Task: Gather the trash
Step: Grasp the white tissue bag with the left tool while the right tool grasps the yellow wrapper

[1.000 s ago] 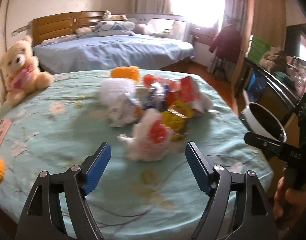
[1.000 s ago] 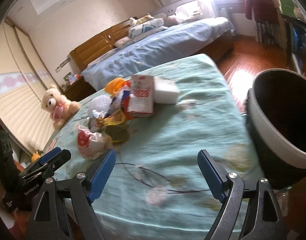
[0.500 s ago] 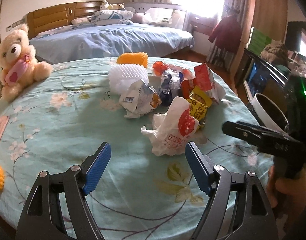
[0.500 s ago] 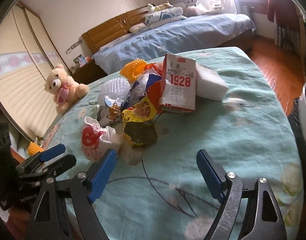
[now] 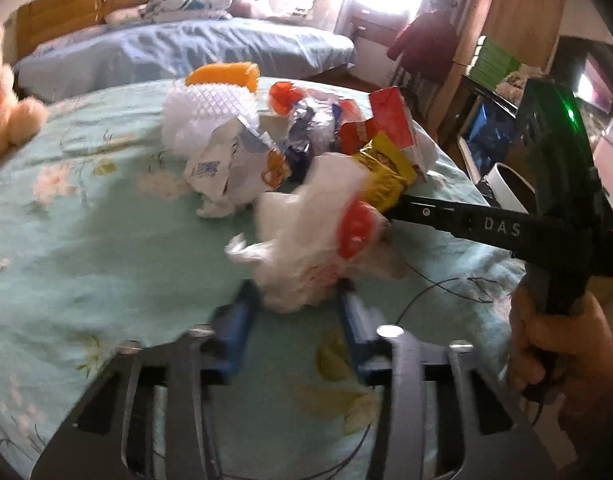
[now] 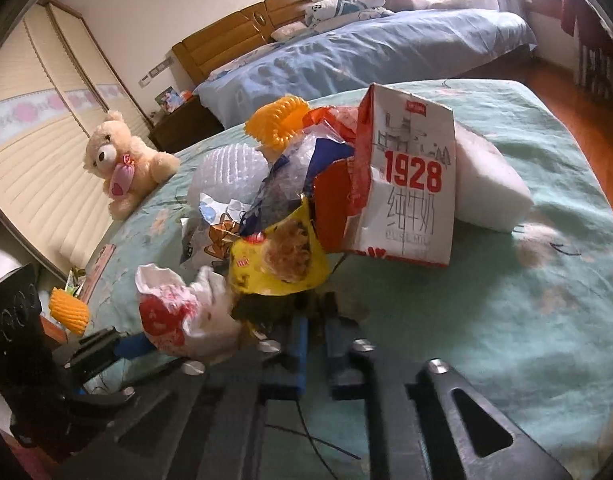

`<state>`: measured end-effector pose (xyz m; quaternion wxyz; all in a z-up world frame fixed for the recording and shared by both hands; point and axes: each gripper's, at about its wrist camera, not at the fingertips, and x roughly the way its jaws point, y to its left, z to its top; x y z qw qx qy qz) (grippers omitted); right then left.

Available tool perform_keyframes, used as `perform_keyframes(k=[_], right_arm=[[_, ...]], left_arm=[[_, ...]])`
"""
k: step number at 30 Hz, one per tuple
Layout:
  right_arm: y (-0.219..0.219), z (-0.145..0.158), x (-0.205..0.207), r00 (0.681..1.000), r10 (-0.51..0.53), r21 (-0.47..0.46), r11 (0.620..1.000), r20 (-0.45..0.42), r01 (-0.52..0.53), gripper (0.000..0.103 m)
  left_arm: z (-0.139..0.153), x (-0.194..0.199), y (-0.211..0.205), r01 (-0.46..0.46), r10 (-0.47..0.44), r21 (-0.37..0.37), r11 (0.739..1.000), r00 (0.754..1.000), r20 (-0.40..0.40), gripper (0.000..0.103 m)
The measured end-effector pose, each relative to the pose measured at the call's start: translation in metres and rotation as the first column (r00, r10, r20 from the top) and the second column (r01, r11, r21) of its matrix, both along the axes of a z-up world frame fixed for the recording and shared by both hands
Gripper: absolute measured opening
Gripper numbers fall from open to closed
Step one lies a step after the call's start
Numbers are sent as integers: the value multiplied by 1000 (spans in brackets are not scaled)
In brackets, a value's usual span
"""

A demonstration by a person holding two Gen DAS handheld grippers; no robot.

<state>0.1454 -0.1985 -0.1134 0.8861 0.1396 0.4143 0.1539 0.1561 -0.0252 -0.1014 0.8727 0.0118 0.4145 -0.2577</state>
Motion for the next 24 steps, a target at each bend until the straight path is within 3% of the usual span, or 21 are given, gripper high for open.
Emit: perform_keyframes(k=[2,9,24], right_arm=[[-3,3,-7,1000,-2,7,1000,22,2,1],[-22,16,-37,997,-46,-1,999,60,47,0],[-82,31,-102,975,-196,12,981,107,196,0]], left_arm=[[1,-3,-3,3,-3,7,1000,1000,9,20],[9,-13,-5,-16,16,-11,1000,999,30,18],[28,-39,-66,106,-105,-8,994,993,57,18]])
